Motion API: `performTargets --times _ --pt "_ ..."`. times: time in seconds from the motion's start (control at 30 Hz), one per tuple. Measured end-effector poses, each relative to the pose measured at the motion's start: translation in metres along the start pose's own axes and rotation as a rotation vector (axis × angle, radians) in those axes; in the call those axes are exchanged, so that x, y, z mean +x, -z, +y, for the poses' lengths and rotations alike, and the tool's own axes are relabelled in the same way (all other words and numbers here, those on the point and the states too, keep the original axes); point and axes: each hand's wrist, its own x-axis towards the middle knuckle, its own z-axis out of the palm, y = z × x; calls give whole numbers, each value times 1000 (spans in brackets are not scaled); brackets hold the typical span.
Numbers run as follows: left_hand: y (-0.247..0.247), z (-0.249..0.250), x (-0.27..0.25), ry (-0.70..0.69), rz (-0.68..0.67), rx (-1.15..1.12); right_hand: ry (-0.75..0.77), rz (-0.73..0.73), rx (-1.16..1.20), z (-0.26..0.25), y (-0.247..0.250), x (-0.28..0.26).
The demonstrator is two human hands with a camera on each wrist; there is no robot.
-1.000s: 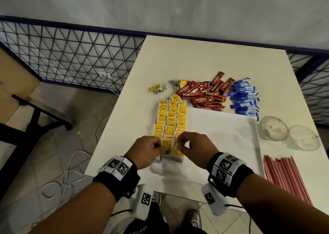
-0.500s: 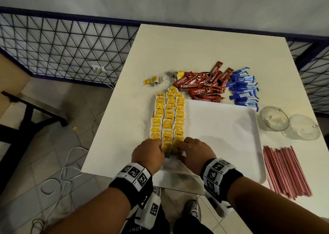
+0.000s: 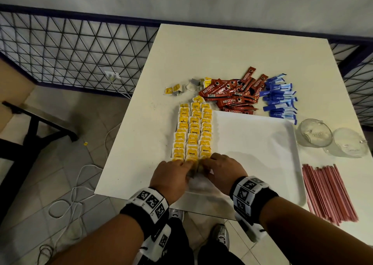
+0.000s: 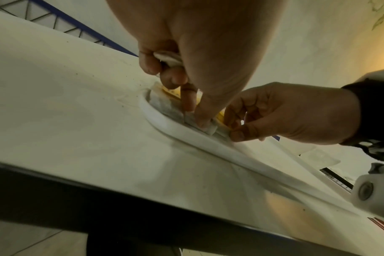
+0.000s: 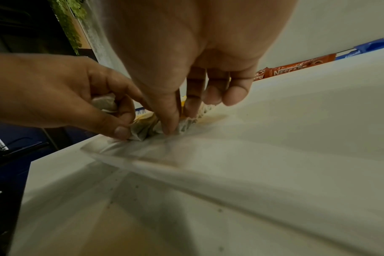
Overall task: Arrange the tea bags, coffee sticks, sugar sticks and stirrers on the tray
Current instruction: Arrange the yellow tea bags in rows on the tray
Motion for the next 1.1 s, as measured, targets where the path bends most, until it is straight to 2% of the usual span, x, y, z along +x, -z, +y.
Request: performTargets --times 0.27,0.33,0.37,0.43,0.5,0.57,0.6,0.63,0.7,0.87,1.0,1.1 --pt "-1 8 1 59 19 20 13 9 12 -1 1 0" --pt "4 9 -1 56 53 -53 11 -10 4 -2 3 -1" --pt "9 9 -3 69 92 -165 7 -9 17 -2 6 -2" --pt "18 8 -6 149 163 -538 -4 53 127 -1 15 -3" --pt "32 11 -8 277 164 -1156 7 155 287 -2 25 -4" --pt "42 12 -6 463 40 -1805 61 219 404 -8 36 -4" --pt "46 11 -5 523 -39 -2007 91 231 443 -12 42 -5" --pt "49 11 -5 538 -104 -2115 118 235 468 -15 48 -6" --pt "52 11 -6 500 -152 -2201 150 224 488 -18 55 -9" --pt "54 15 -7 470 -170 -2249 223 226 525 -19 67 -11" --pt "57 20 -7 430 -198 -2335 333 181 436 -22 69 -11" --pt "60 24 -8 437 -192 -2311 316 147 433 -23 72 -9"
